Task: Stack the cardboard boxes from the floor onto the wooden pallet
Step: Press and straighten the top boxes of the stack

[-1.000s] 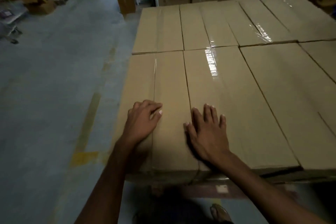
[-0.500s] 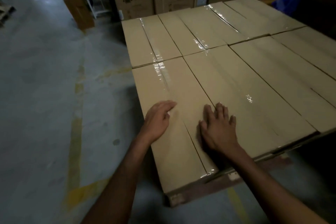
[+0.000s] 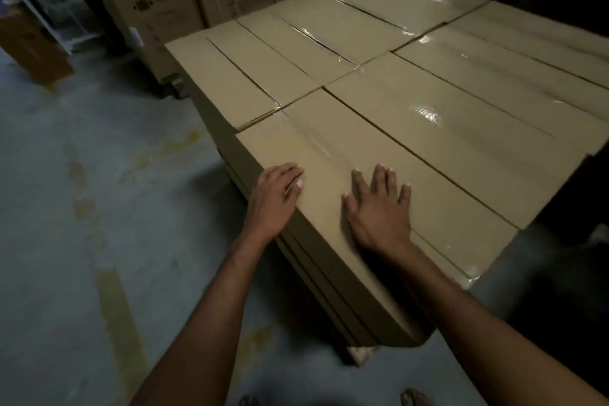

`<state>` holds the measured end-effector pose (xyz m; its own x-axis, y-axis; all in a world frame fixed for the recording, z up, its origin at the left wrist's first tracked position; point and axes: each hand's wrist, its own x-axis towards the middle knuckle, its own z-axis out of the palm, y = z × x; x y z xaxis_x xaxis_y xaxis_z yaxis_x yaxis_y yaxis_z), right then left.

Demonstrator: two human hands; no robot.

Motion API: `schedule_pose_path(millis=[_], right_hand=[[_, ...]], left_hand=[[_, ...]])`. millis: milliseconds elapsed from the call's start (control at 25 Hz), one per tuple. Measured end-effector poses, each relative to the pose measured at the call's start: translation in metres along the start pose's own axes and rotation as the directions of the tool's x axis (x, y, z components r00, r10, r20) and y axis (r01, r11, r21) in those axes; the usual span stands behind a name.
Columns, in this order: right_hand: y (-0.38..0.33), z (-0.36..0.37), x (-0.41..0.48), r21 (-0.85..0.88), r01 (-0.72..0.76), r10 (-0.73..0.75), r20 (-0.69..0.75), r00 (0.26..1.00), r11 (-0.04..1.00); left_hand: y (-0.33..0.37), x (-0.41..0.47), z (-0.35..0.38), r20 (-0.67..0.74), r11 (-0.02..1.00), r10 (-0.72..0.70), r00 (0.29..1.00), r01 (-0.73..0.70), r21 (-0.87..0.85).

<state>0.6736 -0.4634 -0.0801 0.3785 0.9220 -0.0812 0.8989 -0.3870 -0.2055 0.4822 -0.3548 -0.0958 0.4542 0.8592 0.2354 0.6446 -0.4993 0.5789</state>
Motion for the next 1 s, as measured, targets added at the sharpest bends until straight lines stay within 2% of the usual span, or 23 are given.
schedule_pose_path(millis=[120, 240, 360, 480, 600, 680, 760, 840, 920, 1000], right_hand=[[-0.018, 0.01, -0.006, -0.01, -0.149, 0.148, -0.033, 0.988, 0.989], [-0.051, 0.005, -0.012, 0.023, -0.227, 0.228, -0.023, 0.974, 0.974], [-0.098, 0.012, -0.012, -0.005, -0.219, 0.219, 0.014, 0.976, 0.976], [-0.12, 0.022, -0.011, -0.013, -0.319, 0.319, -0.035, 0.947, 0.948], [-0.144, 0.03, 0.008, 0.041, -0.392, 0.394, -0.097, 0.914, 0.919], [-0.169, 0.035, 0.034, 0.046, -0.33, 0.334, -0.118, 0.935, 0.943], [-0.197, 0.04, 0.063, 0.023, -0.252, 0.253, -0.097, 0.963, 0.968], [-0.218, 0.045, 0.086, -0.026, -0.217, 0.215, -0.061, 0.975, 0.976], [-0.234, 0.048, 0.105, -0.057, -0.247, 0.244, -0.059, 0.968, 0.967], [-0.241, 0.049, 0.119, -0.074, -0.291, 0.284, -0.086, 0.955, 0.954]], left_hand=[[-0.028, 0.003, -0.023, 0.281, 0.986, 0.153, 0.948, -0.129, -0.101], [-0.048, 0.019, -0.051, 0.419, 0.973, 0.224, 0.88, -0.228, -0.041], [-0.065, 0.037, -0.066, 0.367, 0.955, 0.294, 0.883, -0.291, -0.064], [-0.08, 0.059, -0.075, 0.353, 0.941, 0.336, 0.873, -0.297, -0.162], [-0.112, 0.093, -0.085, 0.287, 0.903, 0.407, 0.867, -0.428, 0.015], [-0.144, 0.126, -0.093, 0.278, 0.898, 0.379, 0.883, -0.424, 0.121], [-0.176, 0.159, -0.102, 0.365, 0.88, 0.345, 0.865, -0.433, 0.195], [-0.193, 0.183, -0.103, 0.465, 0.808, 0.381, 0.799, -0.532, 0.254], [-0.201, 0.199, -0.097, 0.545, 0.693, 0.483, 0.685, -0.68, 0.241], [-0.209, 0.208, -0.087, 0.55, 0.601, 0.592, 0.589, -0.778, 0.185]])
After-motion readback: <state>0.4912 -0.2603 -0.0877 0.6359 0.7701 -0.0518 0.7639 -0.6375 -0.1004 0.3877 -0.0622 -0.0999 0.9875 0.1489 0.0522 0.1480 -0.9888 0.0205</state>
